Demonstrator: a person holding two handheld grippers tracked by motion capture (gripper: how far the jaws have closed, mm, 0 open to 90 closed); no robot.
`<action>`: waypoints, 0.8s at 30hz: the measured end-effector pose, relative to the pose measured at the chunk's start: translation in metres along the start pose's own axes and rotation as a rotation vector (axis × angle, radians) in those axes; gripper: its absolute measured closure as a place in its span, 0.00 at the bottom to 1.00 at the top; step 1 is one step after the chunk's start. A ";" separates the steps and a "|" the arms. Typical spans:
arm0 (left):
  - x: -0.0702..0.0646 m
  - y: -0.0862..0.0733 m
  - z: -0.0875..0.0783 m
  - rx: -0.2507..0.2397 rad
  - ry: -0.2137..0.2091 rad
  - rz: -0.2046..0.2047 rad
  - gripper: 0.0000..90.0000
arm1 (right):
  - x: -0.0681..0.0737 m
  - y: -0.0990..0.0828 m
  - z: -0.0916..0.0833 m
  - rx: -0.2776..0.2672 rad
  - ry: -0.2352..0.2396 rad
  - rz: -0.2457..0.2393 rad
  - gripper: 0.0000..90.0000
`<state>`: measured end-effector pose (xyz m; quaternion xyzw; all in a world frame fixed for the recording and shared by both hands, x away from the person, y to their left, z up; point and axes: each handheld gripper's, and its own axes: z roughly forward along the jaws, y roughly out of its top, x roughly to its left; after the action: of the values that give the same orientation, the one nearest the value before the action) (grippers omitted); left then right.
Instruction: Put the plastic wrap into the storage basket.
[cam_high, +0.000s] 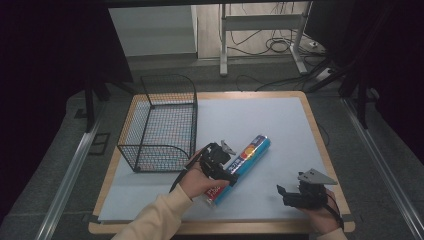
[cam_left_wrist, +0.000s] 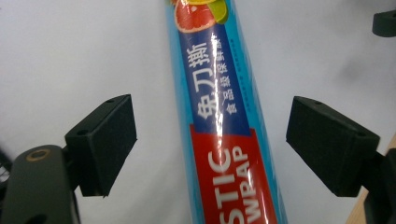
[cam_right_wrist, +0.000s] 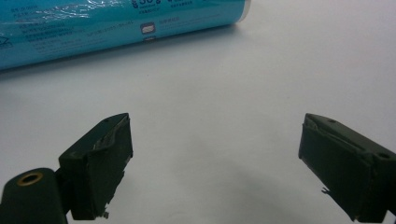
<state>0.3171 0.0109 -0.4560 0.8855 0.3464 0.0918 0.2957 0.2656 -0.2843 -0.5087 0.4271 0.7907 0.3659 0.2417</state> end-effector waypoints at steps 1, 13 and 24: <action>-0.001 0.003 0.003 0.008 -0.001 0.001 0.17 | 0.000 0.000 0.000 0.001 0.001 -0.001 0.11; 0.000 0.019 0.029 0.066 -0.003 -0.001 0.16 | -0.001 0.000 0.000 0.000 0.000 0.001 0.11; 0.002 0.031 0.046 0.118 -0.010 0.002 0.16 | -0.001 -0.001 0.000 0.002 -0.004 -0.001 0.11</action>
<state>0.3525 -0.0271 -0.4753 0.9023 0.3487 0.0670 0.2445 0.2655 -0.2854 -0.5090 0.4278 0.7908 0.3640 0.2432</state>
